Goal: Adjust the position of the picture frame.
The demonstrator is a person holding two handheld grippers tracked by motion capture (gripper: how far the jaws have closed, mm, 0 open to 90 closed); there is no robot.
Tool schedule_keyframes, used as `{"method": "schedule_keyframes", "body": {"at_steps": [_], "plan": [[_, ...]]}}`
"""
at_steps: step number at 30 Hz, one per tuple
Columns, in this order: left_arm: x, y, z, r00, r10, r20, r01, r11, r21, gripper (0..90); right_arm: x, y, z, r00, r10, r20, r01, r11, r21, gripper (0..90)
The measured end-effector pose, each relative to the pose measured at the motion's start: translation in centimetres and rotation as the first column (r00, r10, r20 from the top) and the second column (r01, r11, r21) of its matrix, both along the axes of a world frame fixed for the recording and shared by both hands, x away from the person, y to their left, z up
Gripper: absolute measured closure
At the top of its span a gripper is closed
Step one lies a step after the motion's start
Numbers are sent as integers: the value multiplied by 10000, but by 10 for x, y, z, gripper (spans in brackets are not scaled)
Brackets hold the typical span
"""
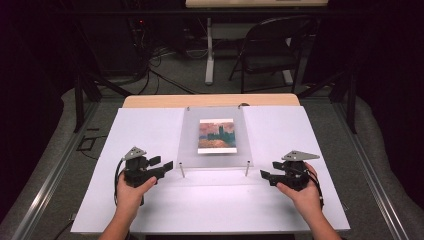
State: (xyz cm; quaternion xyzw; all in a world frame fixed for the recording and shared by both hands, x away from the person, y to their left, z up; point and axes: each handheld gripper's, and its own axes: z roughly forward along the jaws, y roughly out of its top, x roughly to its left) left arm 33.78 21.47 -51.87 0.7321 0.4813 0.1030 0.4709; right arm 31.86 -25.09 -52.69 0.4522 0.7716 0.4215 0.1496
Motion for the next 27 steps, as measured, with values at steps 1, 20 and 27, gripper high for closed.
{"method": "schedule_keyframes", "body": {"at_steps": [1,20,27], "plan": [[3,0,2,10000,-12,13,12,10000,11,363,3,1,2,10000,23,20,-23,10000,-44,364],[72,-15,14,9986,358,-398,-372,9987,-351,363,65,8,18,9970,-763,106,761,9970,121,359],[101,-19,20,9977,618,-275,-620,9980,-81,364,99,13,21,9927,-1191,172,1190,9929,59,360]]}}
